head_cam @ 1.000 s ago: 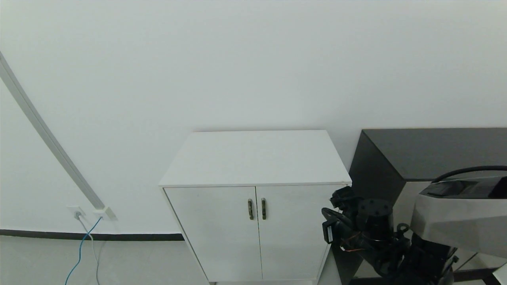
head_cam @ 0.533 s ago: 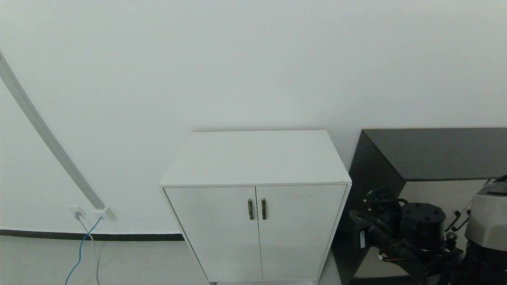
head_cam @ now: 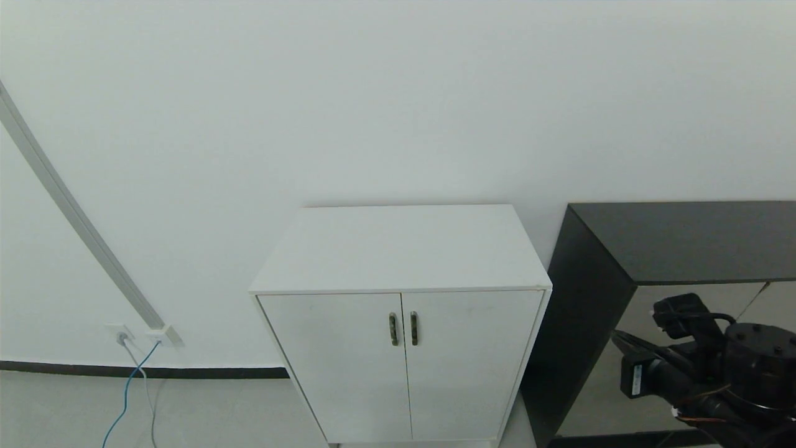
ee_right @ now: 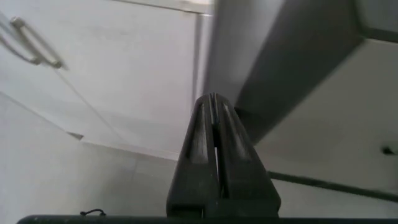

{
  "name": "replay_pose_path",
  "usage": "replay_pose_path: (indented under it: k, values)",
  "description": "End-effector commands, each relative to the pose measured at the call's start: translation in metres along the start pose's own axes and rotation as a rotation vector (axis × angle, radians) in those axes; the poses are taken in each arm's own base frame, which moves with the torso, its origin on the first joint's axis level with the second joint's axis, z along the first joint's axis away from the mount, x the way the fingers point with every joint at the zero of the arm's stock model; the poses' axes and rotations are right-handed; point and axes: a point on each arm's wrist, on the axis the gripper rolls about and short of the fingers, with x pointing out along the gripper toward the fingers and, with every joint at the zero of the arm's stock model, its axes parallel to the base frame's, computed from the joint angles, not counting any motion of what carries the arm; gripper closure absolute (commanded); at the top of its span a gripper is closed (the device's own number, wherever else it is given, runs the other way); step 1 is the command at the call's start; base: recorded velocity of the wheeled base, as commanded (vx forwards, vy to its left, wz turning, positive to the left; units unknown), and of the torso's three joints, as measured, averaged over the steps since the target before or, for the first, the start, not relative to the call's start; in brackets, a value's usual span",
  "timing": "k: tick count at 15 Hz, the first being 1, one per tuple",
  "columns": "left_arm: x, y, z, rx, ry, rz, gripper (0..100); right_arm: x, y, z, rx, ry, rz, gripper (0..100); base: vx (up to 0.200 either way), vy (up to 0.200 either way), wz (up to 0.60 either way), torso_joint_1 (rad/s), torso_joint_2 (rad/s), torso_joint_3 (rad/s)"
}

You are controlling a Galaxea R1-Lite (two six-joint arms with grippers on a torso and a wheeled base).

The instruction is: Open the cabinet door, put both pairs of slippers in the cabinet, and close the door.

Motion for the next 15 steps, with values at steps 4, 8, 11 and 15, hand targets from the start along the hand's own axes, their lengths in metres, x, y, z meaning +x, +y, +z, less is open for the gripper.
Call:
replay_pose_path:
  k: [4,8,11,15]
  values:
    - [0.000,0.000,0.000,0.000,0.002,0.000,100,-0.038,-0.022,0.011,0.027,-0.043,-0.080,100,0.000,0.000,0.00,0.000,0.00,0.000]
    - [0.000,0.000,0.000,0.000,0.002,0.000,100,-0.065,-0.030,0.015,0.029,-0.009,-0.100,100,0.000,0.000,0.00,0.000,0.00,0.000]
    - [0.000,0.000,0.000,0.000,0.002,0.000,100,-0.093,-0.032,0.014,0.028,0.012,-0.086,100,0.000,0.000,0.00,0.000,0.00,0.000]
    - [0.000,0.000,0.000,0.000,0.002,0.000,100,-0.116,-0.034,0.010,0.025,0.027,-0.083,100,0.000,0.000,0.00,0.000,0.00,0.000]
